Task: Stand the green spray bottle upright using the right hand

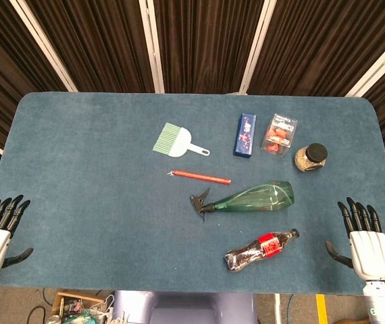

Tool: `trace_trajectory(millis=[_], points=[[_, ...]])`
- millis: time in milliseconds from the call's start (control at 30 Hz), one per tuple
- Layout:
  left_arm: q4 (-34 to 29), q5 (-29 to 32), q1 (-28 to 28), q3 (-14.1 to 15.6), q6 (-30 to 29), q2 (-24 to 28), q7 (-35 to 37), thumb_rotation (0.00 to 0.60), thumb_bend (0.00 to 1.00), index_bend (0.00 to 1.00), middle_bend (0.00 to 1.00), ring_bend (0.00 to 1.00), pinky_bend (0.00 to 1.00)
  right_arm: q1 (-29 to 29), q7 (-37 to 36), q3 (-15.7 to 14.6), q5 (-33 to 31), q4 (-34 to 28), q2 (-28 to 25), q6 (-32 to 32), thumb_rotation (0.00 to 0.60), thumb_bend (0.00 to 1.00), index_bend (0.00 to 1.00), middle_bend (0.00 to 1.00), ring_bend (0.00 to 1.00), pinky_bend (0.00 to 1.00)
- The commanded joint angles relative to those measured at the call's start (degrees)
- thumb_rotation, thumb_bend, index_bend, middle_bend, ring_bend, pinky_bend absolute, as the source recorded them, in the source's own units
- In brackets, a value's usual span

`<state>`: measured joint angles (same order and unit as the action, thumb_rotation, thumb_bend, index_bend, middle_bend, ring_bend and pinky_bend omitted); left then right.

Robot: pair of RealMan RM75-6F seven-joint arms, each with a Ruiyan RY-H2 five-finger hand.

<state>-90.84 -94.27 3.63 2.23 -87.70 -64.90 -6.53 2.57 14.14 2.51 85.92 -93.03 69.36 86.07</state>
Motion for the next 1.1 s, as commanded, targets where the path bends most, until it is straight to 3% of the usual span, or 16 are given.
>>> trace_trajectory(millis=[33,333,600,800,1100], points=[[-0.02,0.01,0.04,-0.02,0.08,-0.06,-0.07,0.6,0.01,0.01,0.0,0.0,0.0,0.0,0.03,-0.02,-0.03,0.04,-0.05,-0.06,0.6,0.34,0.0,0.0,0.0,0.0],[-0.09,-0.79,0.1,0.1,-0.26,-0.11,-0.11,0.6,0.01,0.01,0.0,0.0,0.0,0.06,1.26,-0.83,1.82,0.5,1.14,0.29,0.6,0.34,0.0,0.0,0.0,0.0],[0.08,-1.11,0.12,0.32,-0.19,-0.12,0.27,0.6,0.01,0.01,0.0,0.0,0.0,2.03,6.9,-1.51,9.46,1.63,6.02,1.87,0.6,0.34,0.0,0.0,0.0,0.0],[0.01,-0.99,0.23,0.09,-0.25,-0.02,0.47,0.6,0.01,0.01,0.0,0.0,0.0,6.58,13.15,0.2,12.39,-0.2,9.0,-2.33,0.6,0.34,0.07,0.0,0.0,0.0],[0.57,-0.69,0.18,-0.23,-0.56,-0.12,0.62,0.6,0.01,0.01,0.0,0.0,0.0,12.86,22.23,3.17,10.36,-0.18,15.7,-11.14,0.6,0.34,0.16,0.0,0.0,0.0]])
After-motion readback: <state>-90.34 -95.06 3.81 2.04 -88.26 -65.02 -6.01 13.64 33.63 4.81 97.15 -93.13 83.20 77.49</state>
